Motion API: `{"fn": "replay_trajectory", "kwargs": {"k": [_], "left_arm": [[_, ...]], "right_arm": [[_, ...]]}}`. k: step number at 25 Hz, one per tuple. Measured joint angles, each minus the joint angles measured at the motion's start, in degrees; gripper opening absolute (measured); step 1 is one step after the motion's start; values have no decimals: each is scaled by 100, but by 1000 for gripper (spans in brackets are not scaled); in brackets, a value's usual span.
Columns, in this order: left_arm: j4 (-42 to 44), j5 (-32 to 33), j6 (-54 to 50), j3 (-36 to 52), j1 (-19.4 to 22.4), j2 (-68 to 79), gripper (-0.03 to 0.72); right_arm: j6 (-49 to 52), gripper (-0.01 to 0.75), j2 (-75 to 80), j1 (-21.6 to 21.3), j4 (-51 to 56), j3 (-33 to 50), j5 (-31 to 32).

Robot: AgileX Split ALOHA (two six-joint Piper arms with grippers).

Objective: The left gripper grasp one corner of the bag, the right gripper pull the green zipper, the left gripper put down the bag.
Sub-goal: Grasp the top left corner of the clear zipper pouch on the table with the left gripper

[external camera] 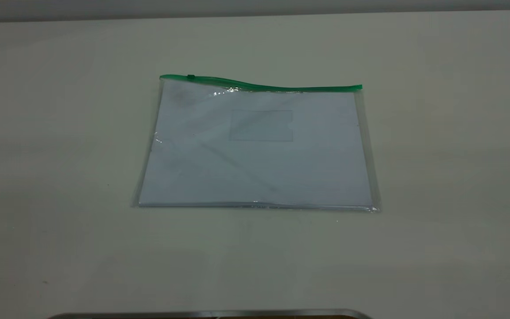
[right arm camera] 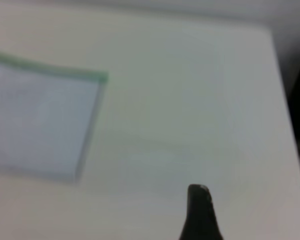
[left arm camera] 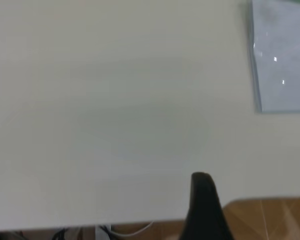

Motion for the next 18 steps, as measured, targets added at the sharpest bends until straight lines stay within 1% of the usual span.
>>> {"fn": "replay_trajectory", "kwargs": {"k": [2,5,8,11,14,18], "left_arm": [[-25,-355,-5,-242,0,649,590],[-208,-754,-5,-684,0,1772,590],[-538,-1159,44,-1115,0,2937,590],[-974,-1516,229,-1499,0,4081,590],[-1546,-1922,602,-1844,0,5228,590],[-2392,-2460,1516,-2237,0,6587,590]], "right_arm": [[93,579,17,0,0,-157,-240],[223,579,374,0,0,-401,-348],[307,579,1087,0,0,-591,-443],[414,579,1956,0,46,-764,-754],[447,579,2716,0,104,-856,-1130],[453,579,3608,0,135,-863,-1589]]}}
